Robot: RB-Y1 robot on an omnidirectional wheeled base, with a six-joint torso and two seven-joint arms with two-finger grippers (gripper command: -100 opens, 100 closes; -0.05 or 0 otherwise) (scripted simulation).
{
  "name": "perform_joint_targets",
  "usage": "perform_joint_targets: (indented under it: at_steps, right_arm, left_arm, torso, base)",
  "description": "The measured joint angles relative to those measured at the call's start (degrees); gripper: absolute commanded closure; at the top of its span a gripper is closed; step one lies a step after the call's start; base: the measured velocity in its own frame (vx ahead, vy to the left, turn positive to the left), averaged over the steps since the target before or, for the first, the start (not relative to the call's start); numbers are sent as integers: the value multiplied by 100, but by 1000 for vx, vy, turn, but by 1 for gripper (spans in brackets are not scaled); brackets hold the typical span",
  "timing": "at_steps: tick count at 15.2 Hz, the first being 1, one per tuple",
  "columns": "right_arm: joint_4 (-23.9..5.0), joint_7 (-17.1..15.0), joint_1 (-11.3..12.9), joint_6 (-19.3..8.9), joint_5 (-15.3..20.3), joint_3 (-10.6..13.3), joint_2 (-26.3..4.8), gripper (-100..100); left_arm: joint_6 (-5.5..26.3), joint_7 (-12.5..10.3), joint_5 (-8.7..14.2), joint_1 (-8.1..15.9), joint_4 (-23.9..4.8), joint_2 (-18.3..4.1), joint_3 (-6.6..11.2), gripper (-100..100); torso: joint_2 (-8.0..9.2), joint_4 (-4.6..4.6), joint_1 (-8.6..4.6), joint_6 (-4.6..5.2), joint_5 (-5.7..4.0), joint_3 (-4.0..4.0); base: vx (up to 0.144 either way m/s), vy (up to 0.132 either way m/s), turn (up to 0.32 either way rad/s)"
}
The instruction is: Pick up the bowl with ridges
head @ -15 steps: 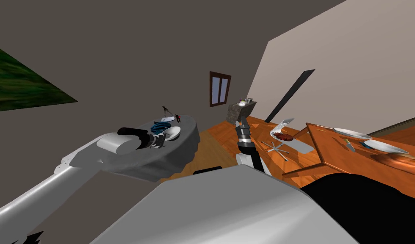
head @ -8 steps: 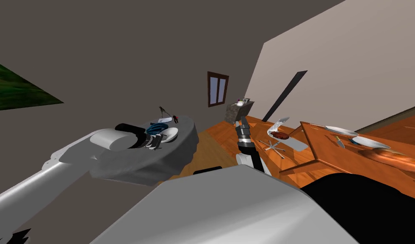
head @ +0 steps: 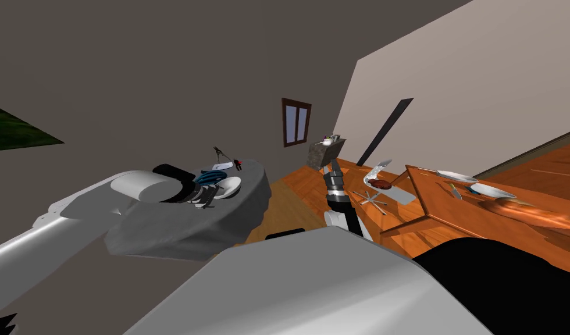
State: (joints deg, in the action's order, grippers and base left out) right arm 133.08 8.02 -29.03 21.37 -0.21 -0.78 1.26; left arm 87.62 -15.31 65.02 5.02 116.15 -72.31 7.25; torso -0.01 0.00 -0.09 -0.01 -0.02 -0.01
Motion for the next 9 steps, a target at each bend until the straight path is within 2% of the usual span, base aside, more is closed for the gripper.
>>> perform_joint_targets:
  at_steps: [1, 4, 5, 9]
  right_arm:
    - [0, 0, 0, 0, 0, 0, 0, 0]
    - [0, 0, 0, 0, 0, 0, 0, 0]
    - [0, 0, 0, 0, 0, 0, 0, 0]
    - [0, 0, 0, 0, 0, 0, 0, 0]
  left_arm:
    - [26, 0, 11, 5, -7, -10, 3, -100]
    - [-157, 115, -212, -55, -216, 151, -138, -100]
    - [-186, 135, -230, -61, -235, 162, -149, 100]
    - [-184, 132, -226, -63, -237, 163, -149, 100]
  torso:
    - [1, 0, 2, -1, 1, 1]
    - [2, -1, 6, 0, 3, 1]
    - [3, 0, 6, -1, 2, 2]
    - [3, 2, 5, 1, 1, 2]
  base:
    - [4, -5, -60]
    - [2, -4, -67]
    - [0, 0, 0]
    - [-1, 0, 3]
